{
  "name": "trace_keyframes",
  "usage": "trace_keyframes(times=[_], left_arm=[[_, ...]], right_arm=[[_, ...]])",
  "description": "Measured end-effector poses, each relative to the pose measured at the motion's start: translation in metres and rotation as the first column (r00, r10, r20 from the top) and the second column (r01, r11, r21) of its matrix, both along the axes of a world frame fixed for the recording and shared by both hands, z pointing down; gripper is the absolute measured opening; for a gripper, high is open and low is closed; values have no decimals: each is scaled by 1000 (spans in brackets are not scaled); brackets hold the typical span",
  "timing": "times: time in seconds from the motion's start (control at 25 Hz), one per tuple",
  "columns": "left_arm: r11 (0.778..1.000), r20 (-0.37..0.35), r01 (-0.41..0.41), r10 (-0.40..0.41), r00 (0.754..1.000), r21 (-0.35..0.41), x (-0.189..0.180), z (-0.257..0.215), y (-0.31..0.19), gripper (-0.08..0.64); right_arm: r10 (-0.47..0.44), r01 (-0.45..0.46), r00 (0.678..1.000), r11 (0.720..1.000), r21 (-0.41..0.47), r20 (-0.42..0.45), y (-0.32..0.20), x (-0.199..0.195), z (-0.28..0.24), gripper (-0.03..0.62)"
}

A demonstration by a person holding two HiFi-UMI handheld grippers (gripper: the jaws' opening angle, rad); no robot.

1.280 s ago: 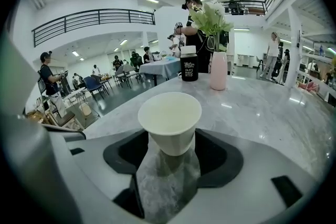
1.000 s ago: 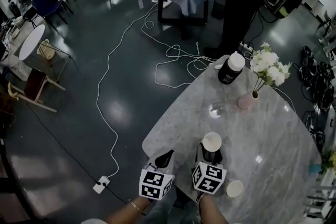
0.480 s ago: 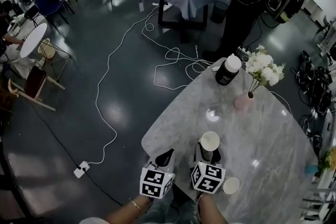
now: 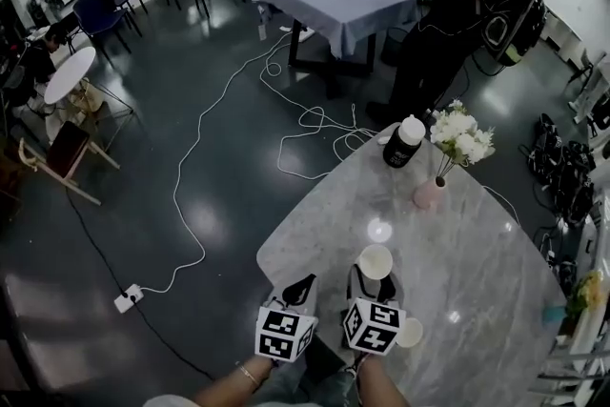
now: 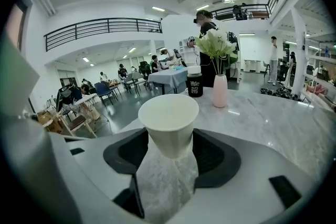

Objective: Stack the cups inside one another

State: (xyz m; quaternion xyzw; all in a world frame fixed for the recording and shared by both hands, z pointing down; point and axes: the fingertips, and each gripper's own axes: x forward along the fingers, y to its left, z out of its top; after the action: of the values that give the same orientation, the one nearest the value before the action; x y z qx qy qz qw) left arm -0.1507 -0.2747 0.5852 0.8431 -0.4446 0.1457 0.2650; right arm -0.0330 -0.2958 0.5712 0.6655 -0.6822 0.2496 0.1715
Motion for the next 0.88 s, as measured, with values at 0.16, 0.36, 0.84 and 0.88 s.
trace_keyframes(times=[0.16, 0.36, 0.84, 0.88], left_arm=[[1000, -8, 6, -5, 1000, 19, 4, -11, 9, -3], [999, -14, 10, -10, 1000, 49, 10, -27, 18, -3], [996, -22, 29, -28, 999, 87, 21, -51, 40, -3], [996, -22, 30, -28, 999, 89, 22, -53, 43, -3]], right_arm=[[-19, 19, 1000, 999, 27, -11, 8, 1, -18, 238], [-35, 36, 999, 998, 54, -10, 23, 0, -37, 238], [-54, 55, 998, 994, 91, -19, 60, 10, -65, 238], [-52, 53, 998, 994, 93, -19, 64, 12, -67, 238]])
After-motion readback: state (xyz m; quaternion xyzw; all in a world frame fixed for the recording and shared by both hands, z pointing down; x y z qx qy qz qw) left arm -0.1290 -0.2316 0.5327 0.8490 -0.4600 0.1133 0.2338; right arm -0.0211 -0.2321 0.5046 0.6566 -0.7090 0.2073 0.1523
